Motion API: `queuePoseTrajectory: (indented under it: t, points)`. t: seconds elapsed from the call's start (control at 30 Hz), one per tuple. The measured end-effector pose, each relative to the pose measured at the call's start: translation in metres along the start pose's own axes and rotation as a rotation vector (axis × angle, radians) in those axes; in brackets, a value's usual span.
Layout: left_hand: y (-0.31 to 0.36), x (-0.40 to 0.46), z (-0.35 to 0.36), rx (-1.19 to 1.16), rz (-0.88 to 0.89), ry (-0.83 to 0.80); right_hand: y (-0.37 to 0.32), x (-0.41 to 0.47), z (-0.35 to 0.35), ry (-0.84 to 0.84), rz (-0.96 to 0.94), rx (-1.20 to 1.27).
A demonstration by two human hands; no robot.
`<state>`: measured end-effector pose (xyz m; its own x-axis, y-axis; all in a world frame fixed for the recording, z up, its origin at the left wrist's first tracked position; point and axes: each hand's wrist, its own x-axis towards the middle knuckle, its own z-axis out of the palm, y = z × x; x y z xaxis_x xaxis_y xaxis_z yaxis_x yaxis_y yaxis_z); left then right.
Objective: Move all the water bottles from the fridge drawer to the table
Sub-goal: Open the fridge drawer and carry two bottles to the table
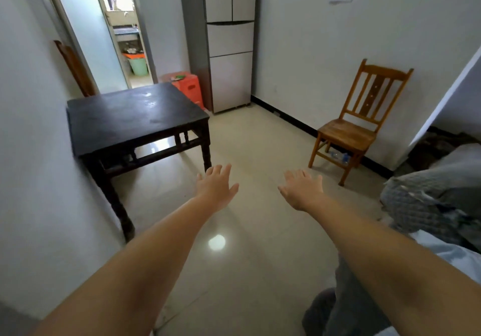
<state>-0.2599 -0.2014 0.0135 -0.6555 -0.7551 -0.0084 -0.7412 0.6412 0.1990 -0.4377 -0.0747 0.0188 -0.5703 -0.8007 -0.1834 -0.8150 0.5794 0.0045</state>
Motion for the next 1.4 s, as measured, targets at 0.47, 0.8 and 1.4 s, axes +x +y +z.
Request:
queuePoseTrajectory:
  t: [0.47, 0.8, 1.4]
  points:
    - [-0.034, 0.305, -0.030, 0.011, 0.065, 0.047, -0.003, 0.287, -0.062, 0.056, 0.031, 0.053]
    - [-0.033, 0.500, -0.028, 0.044, 0.138, -0.003, 0.021, 0.464, -0.097, 0.059, 0.067, 0.046]
    - [0.030, 0.903, -0.025, 0.025, 0.056, 0.020, 0.124, 0.871, -0.181, 0.026, 0.004, 0.020]
